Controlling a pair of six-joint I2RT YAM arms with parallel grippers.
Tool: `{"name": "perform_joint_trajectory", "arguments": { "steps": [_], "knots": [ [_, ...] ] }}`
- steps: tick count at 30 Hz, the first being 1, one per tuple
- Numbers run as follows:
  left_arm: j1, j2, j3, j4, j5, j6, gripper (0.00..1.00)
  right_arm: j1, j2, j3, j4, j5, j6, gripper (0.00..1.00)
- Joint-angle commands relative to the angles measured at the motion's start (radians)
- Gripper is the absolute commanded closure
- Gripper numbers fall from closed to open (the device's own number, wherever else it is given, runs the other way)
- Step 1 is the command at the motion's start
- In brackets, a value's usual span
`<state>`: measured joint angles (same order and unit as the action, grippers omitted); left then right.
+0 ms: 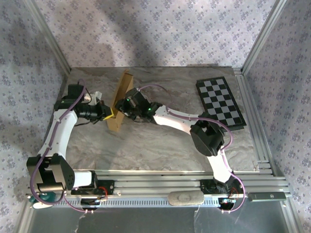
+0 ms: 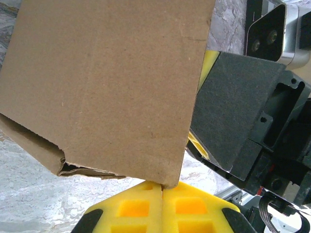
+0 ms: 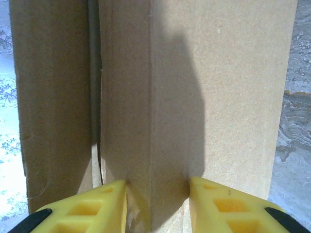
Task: Fold the paper box
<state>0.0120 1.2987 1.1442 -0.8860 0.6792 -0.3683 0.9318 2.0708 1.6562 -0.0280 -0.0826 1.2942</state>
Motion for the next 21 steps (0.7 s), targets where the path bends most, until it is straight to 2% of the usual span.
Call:
{"name": "perform_joint_trajectory", "arguments": {
  "steps": [1, 10, 14, 17, 21],
  "knots": [
    [-0.011, 0.007, -0.007, 0.033, -0.019, 0.006, 1.0, 0.039, 0.018, 0.039, -0.008, -0.047, 0.015, 0.64],
    [-0.012, -0.001, -0.021, -0.027, -0.157, 0.068, 1.0, 0.037, 0.0, 0.037, -0.034, -0.031, -0.004, 0.62],
    [-0.014, -0.003, -0.011, -0.058, -0.217, 0.099, 1.0, 0.037, -0.065, -0.016, -0.068, 0.027, -0.047, 0.58],
    [-0.014, -0.009, -0.001, -0.072, -0.218, 0.127, 1.0, 0.017, -0.153, -0.074, -0.113, 0.106, -0.167, 0.56],
    [-0.019, -0.038, 0.021, -0.101, -0.222, 0.19, 1.0, -0.06, -0.307, -0.158, -0.14, 0.224, -0.494, 0.55]
  ]
}}
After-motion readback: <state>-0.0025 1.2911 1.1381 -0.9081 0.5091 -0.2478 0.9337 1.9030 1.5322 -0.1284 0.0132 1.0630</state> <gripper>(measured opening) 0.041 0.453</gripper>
